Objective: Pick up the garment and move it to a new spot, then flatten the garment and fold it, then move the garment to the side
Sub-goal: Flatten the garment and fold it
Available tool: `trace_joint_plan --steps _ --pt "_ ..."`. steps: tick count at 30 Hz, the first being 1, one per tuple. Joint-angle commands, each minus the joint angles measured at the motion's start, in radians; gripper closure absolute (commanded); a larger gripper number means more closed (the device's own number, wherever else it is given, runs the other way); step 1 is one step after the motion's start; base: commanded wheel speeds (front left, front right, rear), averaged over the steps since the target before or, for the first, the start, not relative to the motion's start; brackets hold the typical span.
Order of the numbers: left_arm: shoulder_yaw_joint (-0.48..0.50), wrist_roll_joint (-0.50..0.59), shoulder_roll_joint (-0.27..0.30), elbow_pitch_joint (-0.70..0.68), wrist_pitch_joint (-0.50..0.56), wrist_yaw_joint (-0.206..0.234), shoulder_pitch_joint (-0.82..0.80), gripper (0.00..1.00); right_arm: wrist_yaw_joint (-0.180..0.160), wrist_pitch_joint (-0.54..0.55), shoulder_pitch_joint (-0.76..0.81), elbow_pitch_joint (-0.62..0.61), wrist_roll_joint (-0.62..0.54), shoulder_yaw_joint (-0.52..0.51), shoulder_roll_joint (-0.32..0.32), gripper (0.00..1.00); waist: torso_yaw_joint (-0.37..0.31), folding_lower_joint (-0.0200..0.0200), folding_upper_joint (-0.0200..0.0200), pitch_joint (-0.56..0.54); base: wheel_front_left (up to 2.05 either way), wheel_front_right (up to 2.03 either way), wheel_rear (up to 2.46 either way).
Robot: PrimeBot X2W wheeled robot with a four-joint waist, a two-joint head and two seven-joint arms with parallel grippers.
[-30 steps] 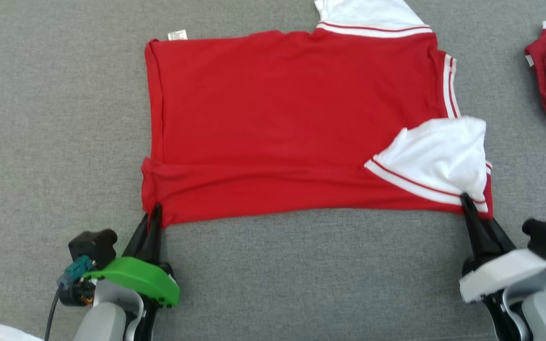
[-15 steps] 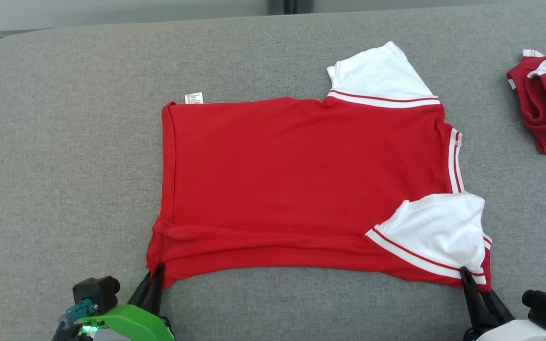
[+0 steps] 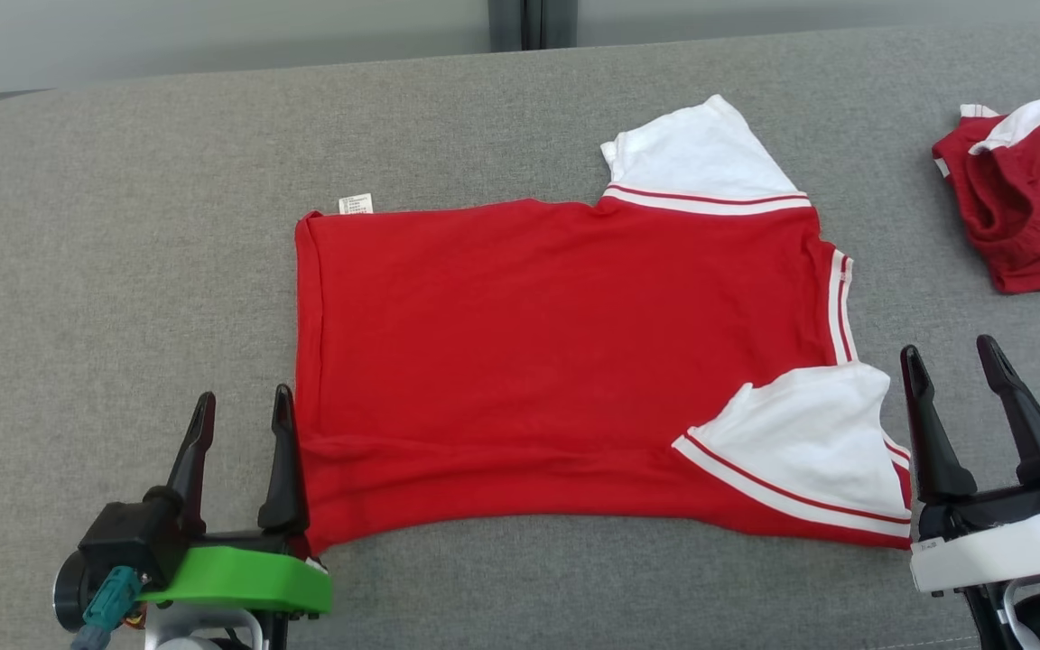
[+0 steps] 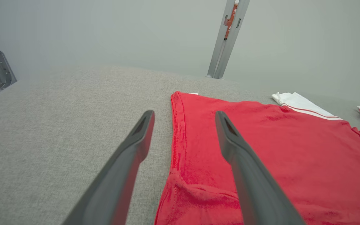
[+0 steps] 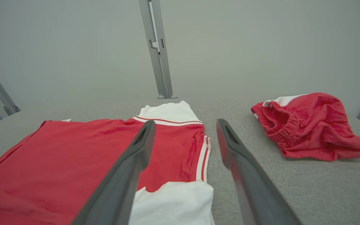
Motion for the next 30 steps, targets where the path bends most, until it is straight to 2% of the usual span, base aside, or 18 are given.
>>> trace_joint_plan --steps 1,9,14,19,25,30 --pt "-0.002 0.017 0.0 -0.017 -0.004 0.01 -0.014 0.0 -0.001 0.011 -0.013 -0.022 -0.009 -0.002 -0.005 0.0 -0.002 0.0 0.0 -0.004 0.0 0.0 0.0" --pt "-0.014 0.041 0.007 -0.065 0.017 0.039 -0.018 0.0 -0.001 0.05 -0.025 -0.081 -0.025 -0.007 0.003 0.0 -0.005 0.0 0.0 -0.001 0.0 0.0 0.0" --pt "-0.017 0.049 0.013 -0.064 0.048 0.042 -0.094 0.0 -0.001 0.058 -0.037 -0.098 -0.017 -0.018 0.007 0.0 0.002 0.0 0.0 0.051 0.0 0.0 0.0" --pt "-0.023 0.006 0.026 0.028 0.129 -0.024 -0.305 0.0 -0.001 0.064 -0.072 -0.115 -0.011 -0.016 0.001 0.0 0.004 0.0 0.0 0.141 0.0 0.0 0.0" --pt "-0.016 -0.056 0.062 0.299 0.267 -0.112 -0.579 0.0 -0.001 0.044 -0.129 -0.089 0.004 0.011 -0.006 0.0 -0.036 0.0 0.0 0.228 0.0 0.0 0.0" --pt "-0.022 -0.079 0.095 0.524 0.353 -0.16 -0.729 0.0 -0.001 0.019 -0.163 -0.054 0.016 0.026 -0.003 0.0 -0.065 0.0 0.0 0.269 0.0 0.0 0.0"
